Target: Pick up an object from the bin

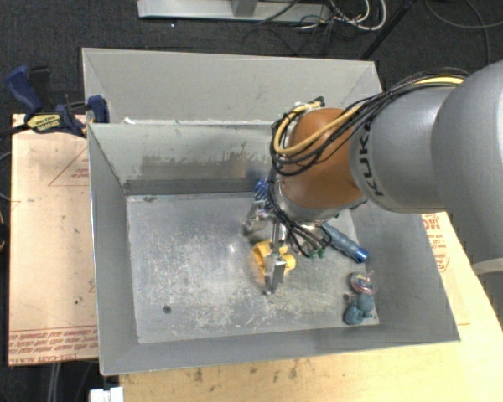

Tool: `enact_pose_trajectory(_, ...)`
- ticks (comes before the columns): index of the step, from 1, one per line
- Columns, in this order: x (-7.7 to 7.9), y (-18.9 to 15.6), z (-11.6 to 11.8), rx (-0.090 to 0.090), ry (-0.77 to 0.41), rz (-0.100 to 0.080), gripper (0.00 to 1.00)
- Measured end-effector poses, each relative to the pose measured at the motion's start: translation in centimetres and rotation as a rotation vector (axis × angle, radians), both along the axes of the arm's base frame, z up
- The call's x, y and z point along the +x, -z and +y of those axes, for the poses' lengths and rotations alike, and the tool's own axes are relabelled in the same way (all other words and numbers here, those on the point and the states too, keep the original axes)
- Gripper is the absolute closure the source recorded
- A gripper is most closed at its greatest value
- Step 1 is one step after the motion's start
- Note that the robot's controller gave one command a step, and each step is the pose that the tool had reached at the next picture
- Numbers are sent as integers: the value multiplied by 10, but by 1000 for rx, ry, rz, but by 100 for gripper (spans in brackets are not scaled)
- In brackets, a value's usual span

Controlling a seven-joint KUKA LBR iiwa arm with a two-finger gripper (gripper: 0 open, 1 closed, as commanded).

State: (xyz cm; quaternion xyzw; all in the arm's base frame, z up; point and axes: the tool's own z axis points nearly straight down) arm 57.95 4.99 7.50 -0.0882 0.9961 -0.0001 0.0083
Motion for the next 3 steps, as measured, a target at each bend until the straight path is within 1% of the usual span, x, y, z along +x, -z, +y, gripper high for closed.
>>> enact_pose_trajectory(1, -12, 0, -42, 1, -208, -4, 0)
enact_pose_trajectory(2, -11, -2, -42, 1, -208, -9, 100)
enact_pose_trajectory(3, -56, -137, -69, -5, -258, 7, 100)
